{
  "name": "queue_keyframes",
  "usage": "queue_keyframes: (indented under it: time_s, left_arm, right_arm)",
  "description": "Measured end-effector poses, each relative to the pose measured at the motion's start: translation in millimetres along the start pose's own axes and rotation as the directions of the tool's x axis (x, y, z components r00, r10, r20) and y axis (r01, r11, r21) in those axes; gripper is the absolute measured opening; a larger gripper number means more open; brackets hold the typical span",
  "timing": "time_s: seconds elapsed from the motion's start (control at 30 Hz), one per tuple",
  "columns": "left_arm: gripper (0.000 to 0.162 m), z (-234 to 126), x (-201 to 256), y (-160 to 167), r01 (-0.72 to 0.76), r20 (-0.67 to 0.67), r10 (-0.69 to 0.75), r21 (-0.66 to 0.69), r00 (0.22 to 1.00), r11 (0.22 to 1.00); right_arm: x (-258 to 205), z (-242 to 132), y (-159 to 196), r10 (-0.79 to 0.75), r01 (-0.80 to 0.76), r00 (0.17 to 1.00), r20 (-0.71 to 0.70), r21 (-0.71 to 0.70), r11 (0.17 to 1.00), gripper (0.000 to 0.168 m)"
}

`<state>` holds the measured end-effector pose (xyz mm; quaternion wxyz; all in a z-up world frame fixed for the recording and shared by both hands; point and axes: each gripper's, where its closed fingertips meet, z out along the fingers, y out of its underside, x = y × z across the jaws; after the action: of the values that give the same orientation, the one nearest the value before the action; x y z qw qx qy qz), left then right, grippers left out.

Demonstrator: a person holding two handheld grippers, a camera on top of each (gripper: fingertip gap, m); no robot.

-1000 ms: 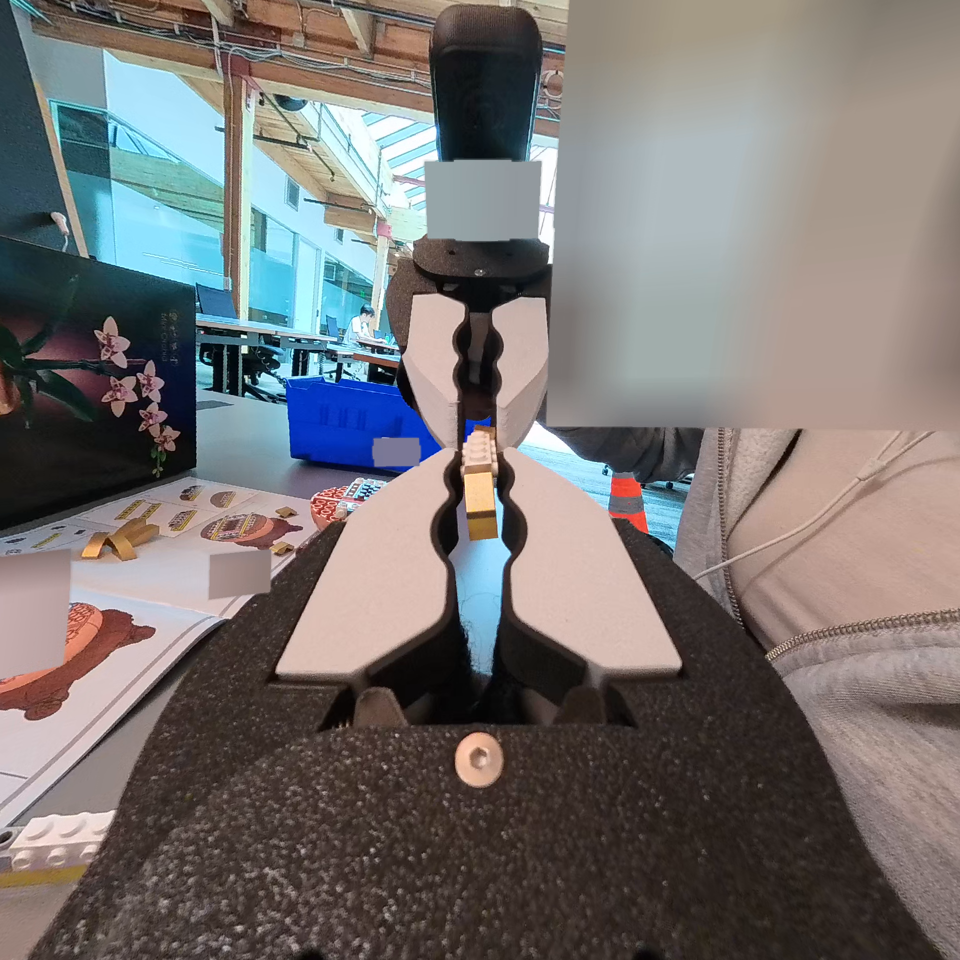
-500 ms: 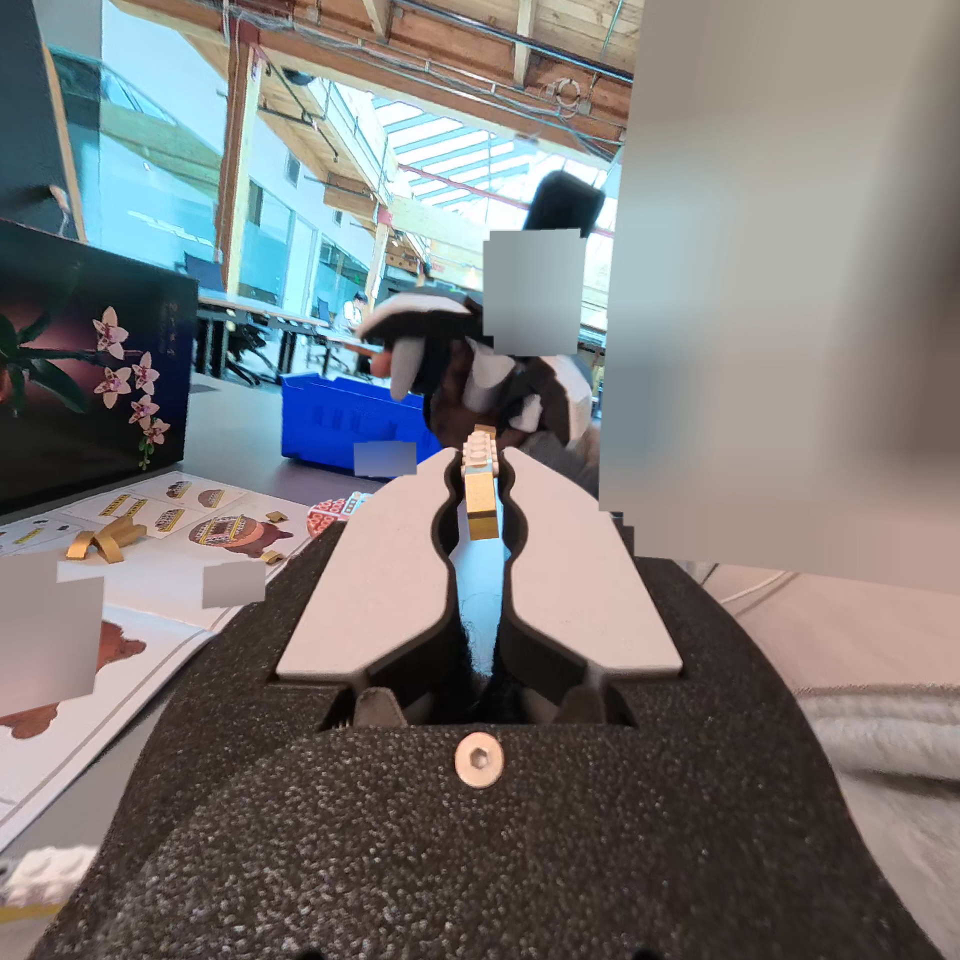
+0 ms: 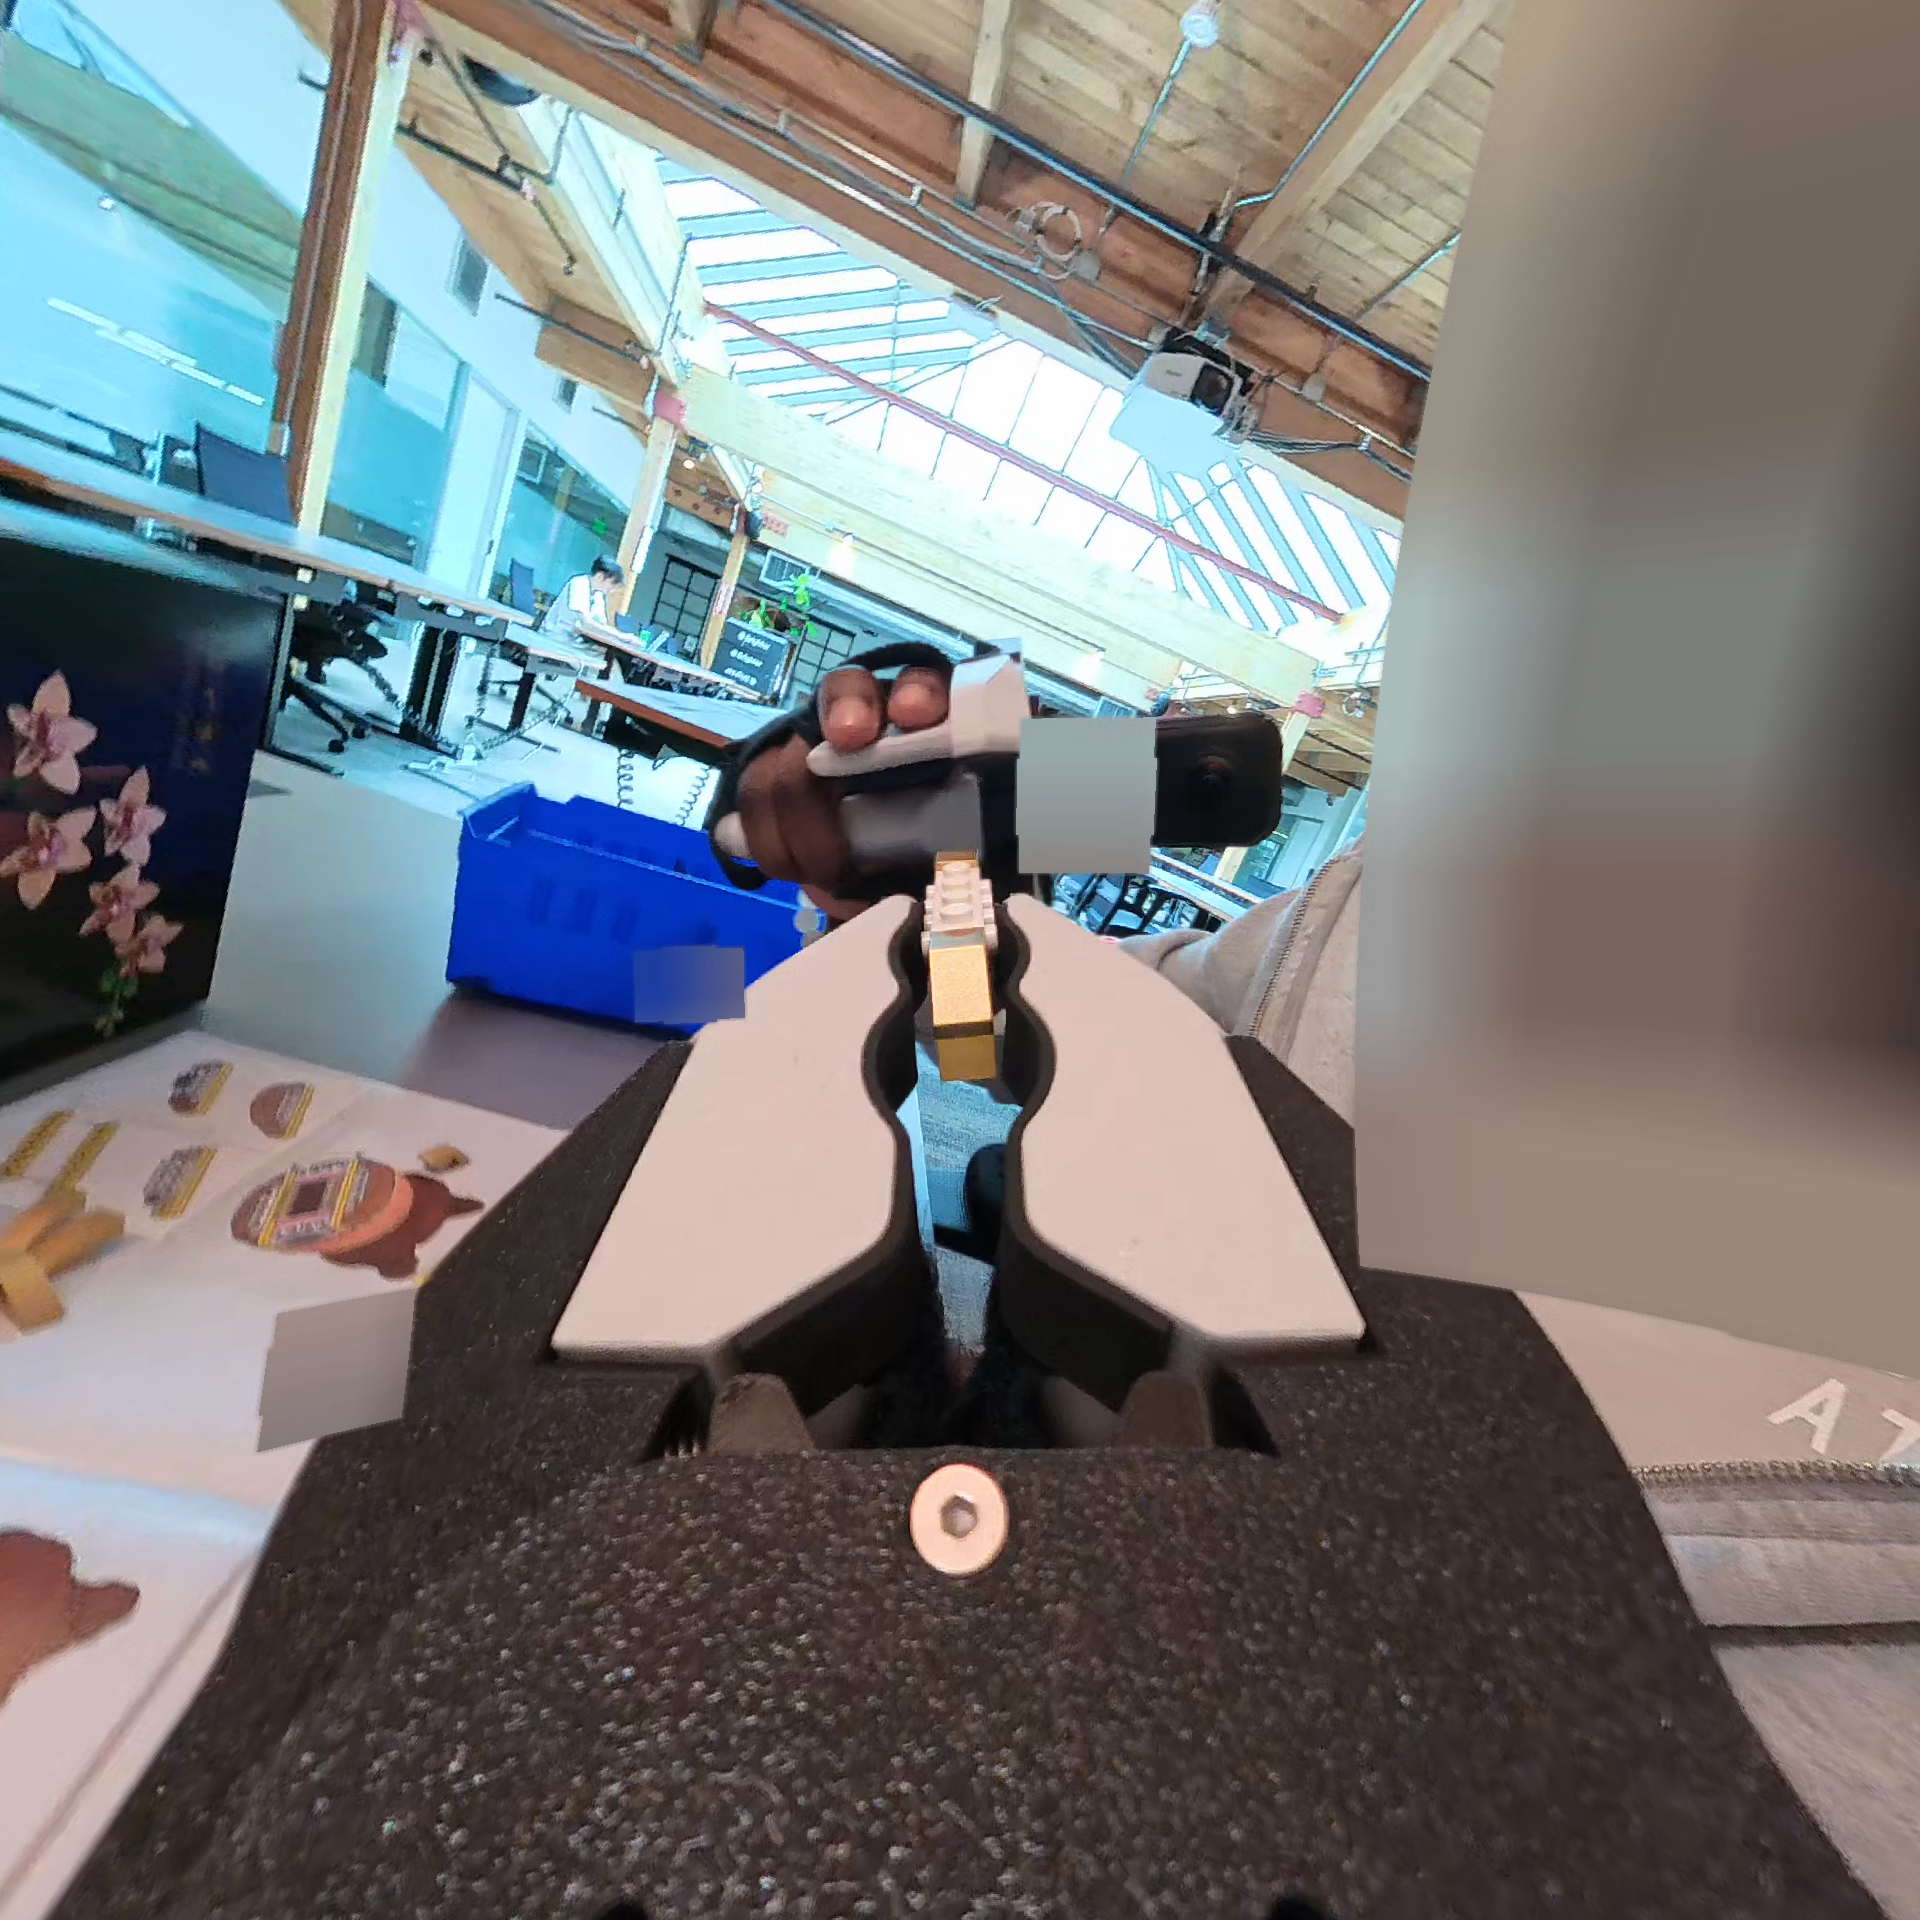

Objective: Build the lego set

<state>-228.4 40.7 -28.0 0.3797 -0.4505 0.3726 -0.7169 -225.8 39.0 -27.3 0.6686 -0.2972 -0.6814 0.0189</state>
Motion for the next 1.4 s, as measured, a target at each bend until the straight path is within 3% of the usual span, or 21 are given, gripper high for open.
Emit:
queue_keyframes:
  time_s: [0.2, 0.3, 0.63, 0.9, 1.1, 1.17, 1.4]
  left_arm:
    - [0.011, 8, 2, -10, -0.03, -0.032, 0.029, -0.018, 0.999, 0.999]
    - [0.011, 10, 4, -13, -0.034, -0.047, 0.033, -0.027, 0.998, 0.999]
    - [0.011, 12, 6, -24, 0.076, -0.078, -0.072, 0.046, 0.994, 0.996]
    - [0.011, 18, 6, -32, 0.113, -0.073, -0.106, 0.092, 0.992, 0.989]
    - [0.027, 28, 12, -18, 0.056, -0.051, -0.056, -0.001, 0.997, 0.998]
    - [0.011, 30, 12, -14, 0.037, -0.033, -0.037, -0.017, 0.999, 0.999]
    - [0.01, 41, 10, -4, 0.086, 0.021, -0.086, -0.005, 0.996, 0.996]
  right_arm:
    - [10, 4, -1, -0.038, 0.039, 0.999, -0.016, 0.03, 0.999, 0.037]
    - [16, 5, -5, -0.057, 0.059, 0.997, -0.047, 0.038, 0.998, 0.018]
    - [24, 6, -6, -0.076, 0.076, 0.996, -0.042, -0.018, 0.997, 0.016]
    - [33, 3, -6, 0.004, -0.005, 0.998, -0.062, -0.009, 1.0, 0.015]
    - [28, 0, -10, 0.15, -0.146, 0.986, -0.072, 0.064, 0.987, 0.015]
    - [24, -3, -9, 0.174, -0.169, 0.981, -0.081, 0.057, 0.984, 0.016]
    - [17, -15, -5, 0.217, -0.214, 0.969, -0.116, 0.036, 0.976, 0.015]
